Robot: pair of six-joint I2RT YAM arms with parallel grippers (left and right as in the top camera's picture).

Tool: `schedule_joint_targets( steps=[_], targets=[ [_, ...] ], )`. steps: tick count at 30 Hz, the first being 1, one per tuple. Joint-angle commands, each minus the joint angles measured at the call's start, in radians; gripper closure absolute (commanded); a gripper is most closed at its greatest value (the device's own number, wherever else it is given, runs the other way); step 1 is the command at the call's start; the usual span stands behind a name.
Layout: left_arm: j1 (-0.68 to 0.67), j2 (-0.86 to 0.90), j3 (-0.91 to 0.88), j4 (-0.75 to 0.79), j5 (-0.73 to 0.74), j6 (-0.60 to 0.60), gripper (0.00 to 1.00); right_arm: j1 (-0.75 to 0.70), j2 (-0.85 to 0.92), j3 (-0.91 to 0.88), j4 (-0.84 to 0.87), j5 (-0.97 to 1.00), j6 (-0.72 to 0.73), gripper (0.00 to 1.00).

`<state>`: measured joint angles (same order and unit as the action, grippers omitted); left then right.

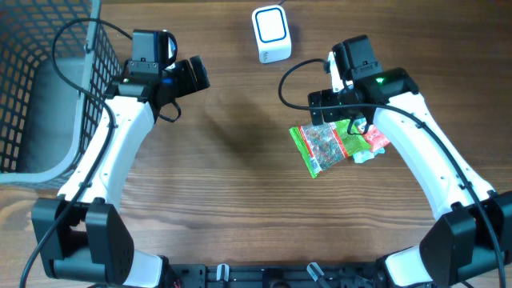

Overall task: Scan the item barcode
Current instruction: 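Lower the Haribo bag onto the pile beside the jar and release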

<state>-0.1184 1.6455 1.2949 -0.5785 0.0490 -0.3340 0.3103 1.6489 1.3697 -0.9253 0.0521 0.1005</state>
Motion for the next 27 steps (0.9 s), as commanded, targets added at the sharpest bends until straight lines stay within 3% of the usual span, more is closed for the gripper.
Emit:
schedule_joint_targets(
  steps=[1, 22, 27],
  targets=[
    [0.005, 0.005, 0.0, 0.002, -0.01, 0.016, 0.0, -0.005, -0.009, 0.013, 0.026, -0.016, 0.093, 0.0],
    [0.005, 0.005, 0.0, 0.002, -0.01, 0.016, 0.0, -0.007, -0.009, 0.01, 0.057, -0.019, 0.09, 0.0],
    [0.005, 0.005, 0.0, 0.002, -0.01, 0.016, 0.0, -0.007, -0.165, 0.01, 0.055, 0.046, 0.082, 0.0]
  ],
)
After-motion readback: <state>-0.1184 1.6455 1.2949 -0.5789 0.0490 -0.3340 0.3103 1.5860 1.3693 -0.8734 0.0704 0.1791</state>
